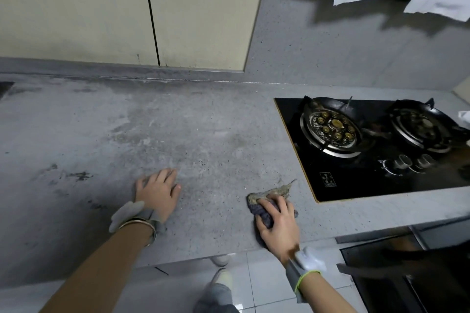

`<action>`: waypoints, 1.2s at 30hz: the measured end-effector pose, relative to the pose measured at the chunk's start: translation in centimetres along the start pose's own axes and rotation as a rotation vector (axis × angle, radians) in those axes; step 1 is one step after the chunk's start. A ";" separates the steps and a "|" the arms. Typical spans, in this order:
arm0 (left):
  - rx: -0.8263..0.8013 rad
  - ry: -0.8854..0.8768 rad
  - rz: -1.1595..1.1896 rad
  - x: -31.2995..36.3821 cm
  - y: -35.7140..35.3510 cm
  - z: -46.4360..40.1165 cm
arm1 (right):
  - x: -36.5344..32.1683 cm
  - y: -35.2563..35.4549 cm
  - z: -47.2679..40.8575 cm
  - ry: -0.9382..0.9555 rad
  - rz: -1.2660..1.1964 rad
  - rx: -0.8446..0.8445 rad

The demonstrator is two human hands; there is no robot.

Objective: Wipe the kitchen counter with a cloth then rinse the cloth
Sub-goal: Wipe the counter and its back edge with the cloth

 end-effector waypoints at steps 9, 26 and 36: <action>0.120 -0.030 0.159 1.5 0.3 -3.7 | 1.0 -1.3 -5.5 0.055 0.000 0.008; -0.124 0.112 0.037 4.6 -0.8 -21.3 | 2.0 -7.1 -27.7 0.078 -0.046 -0.021; -0.115 0.098 0.048 4.9 -0.4 -20.3 | 2.4 -12.7 -45.3 0.028 0.013 -0.057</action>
Point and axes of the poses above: each hand's wrist, its own z-axis away from the middle knuckle, its own y-axis out of the back of the hand, x = y × z, the point moved 2 cm from there along -z, towards the middle knuckle, and after that the axes turned 14 degrees about y, right-handed, at the moved point
